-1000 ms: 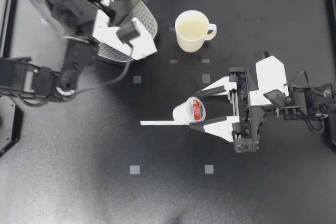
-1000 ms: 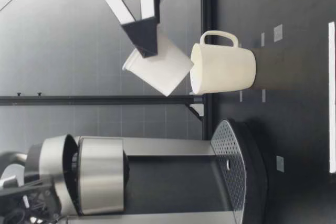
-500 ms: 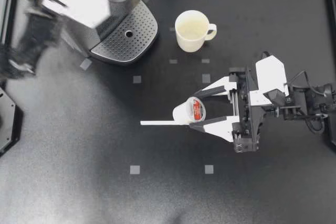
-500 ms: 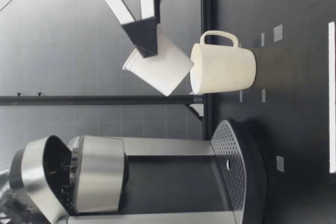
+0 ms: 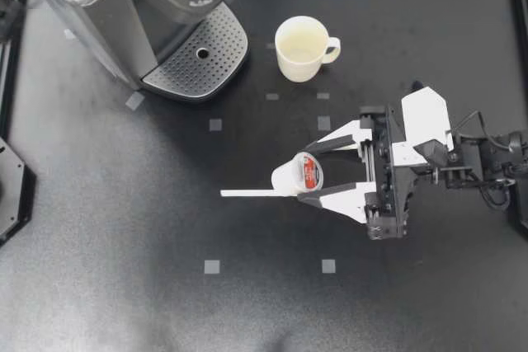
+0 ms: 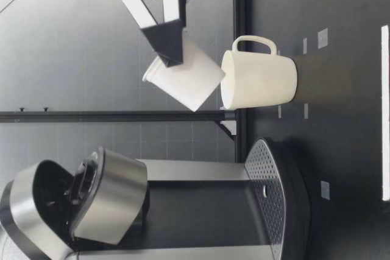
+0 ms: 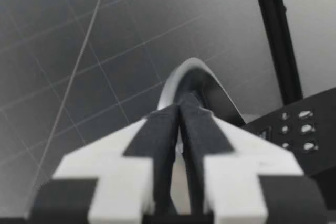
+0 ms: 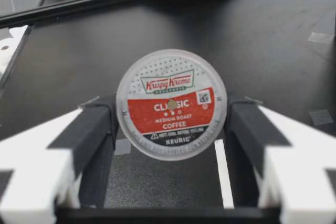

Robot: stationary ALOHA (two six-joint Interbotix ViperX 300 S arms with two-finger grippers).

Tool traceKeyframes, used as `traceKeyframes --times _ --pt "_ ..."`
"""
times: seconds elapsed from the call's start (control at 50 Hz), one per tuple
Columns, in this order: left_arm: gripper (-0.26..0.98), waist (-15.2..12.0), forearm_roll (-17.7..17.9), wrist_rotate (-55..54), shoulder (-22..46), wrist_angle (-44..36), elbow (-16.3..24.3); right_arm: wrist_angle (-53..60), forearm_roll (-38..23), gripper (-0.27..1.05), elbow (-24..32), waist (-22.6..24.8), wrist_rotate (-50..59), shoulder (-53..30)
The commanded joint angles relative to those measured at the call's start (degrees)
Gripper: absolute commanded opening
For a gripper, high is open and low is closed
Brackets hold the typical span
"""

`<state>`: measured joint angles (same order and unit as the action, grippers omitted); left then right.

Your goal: Place the coffee capsule inside the capsule container, then place the cup onto the center of the cup tray.

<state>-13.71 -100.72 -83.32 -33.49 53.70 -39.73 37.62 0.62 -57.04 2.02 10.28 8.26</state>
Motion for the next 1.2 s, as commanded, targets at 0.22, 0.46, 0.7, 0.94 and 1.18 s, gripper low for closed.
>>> traceKeyframes --times 0.22,0.46,0.7,0.94,1.18 --pt "0.17 -6.2 0.3 -4.7 -3.1 -8.2 -2.2 0.2 0.1 0.60 1.3 -0.4 0.0 2.6" --pt "0.17 -6.9 0.5 -4.8 -3.2 -8.5 -2.4 0.3 0.1 0.60 1.4 -0.4 0.1 3.3" --pt "0.17 -6.9 0.5 -6.1 -5.3 -14.4 -2.0 0.9 0.0 0.60 4.0 -1.1 -1.6 6.3" --pt "0.17 -6.9 -0.2 -11.4 -11.4 -26.7 -1.8 0.1 -0.1 0.59 10.5 -7.6 -9.5 11.6" --pt "0.17 -6.9 -0.4 -12.4 -15.1 -31.7 -3.8 -10.5 -0.3 0.59 19.2 -14.8 -15.0 11.0"
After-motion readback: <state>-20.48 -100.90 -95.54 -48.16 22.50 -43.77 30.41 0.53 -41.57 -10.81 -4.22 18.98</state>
